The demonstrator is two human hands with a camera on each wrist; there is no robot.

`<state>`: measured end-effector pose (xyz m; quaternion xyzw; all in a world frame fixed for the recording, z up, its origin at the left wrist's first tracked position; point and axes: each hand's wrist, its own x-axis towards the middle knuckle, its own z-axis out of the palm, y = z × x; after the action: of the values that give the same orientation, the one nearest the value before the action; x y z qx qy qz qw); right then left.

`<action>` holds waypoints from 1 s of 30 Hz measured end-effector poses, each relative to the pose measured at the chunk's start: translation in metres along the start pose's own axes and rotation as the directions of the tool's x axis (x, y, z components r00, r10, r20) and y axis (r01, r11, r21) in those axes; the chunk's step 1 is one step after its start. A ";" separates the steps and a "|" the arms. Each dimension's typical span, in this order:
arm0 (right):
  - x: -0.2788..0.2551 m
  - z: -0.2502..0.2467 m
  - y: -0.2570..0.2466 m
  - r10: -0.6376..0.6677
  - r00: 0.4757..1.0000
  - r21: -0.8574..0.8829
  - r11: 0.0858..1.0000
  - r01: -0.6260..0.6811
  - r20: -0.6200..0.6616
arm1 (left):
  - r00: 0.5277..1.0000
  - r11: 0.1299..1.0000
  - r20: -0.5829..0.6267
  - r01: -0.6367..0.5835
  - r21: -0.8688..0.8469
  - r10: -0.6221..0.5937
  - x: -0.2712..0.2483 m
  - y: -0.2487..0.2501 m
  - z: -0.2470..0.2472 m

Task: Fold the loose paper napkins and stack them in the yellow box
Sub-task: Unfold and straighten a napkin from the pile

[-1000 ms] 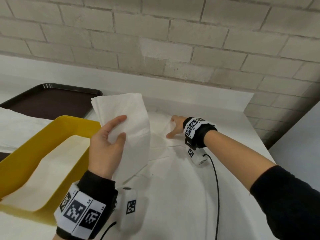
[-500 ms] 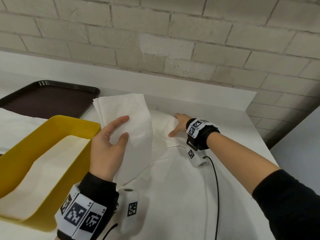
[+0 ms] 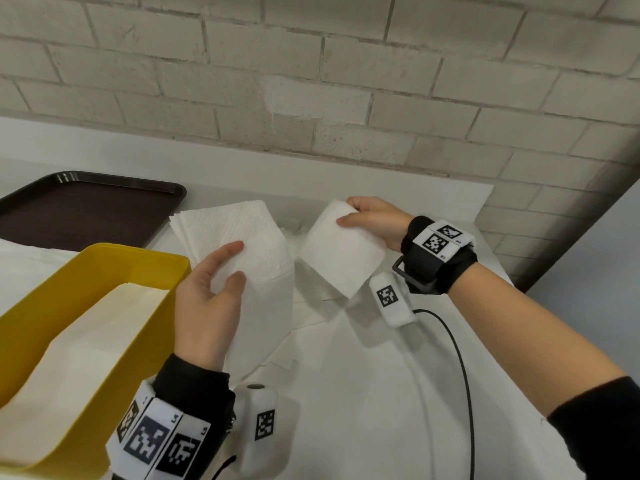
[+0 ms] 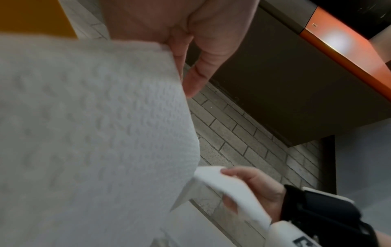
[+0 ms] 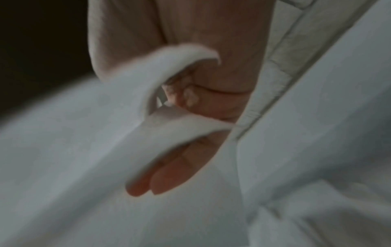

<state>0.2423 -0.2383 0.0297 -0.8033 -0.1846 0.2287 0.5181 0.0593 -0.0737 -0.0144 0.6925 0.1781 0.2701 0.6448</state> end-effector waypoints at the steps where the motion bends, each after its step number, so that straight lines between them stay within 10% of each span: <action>1: -0.007 -0.001 -0.007 -0.034 0.999 0.041 0.999 0.034 0.002 | 1.000 1.000 0.015 0.020 -0.016 -0.020 0.000 0.000 0.000; 10: -0.073 0.010 -0.065 -0.332 0.943 0.310 0.896 0.318 -0.009 | 0.986 0.981 0.157 0.082 -0.175 -0.054 -0.009 0.009 0.014; 30: -0.096 0.047 -0.010 -0.093 0.974 -0.085 0.990 0.112 0.206 | 0.997 0.904 0.074 0.011 -0.428 0.023 -0.031 0.020 0.028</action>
<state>0.1363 -0.2502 0.0383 -0.7894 -0.2882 0.2728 0.4684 0.0493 -0.1166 -0.0003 0.5445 0.0873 0.2776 0.7867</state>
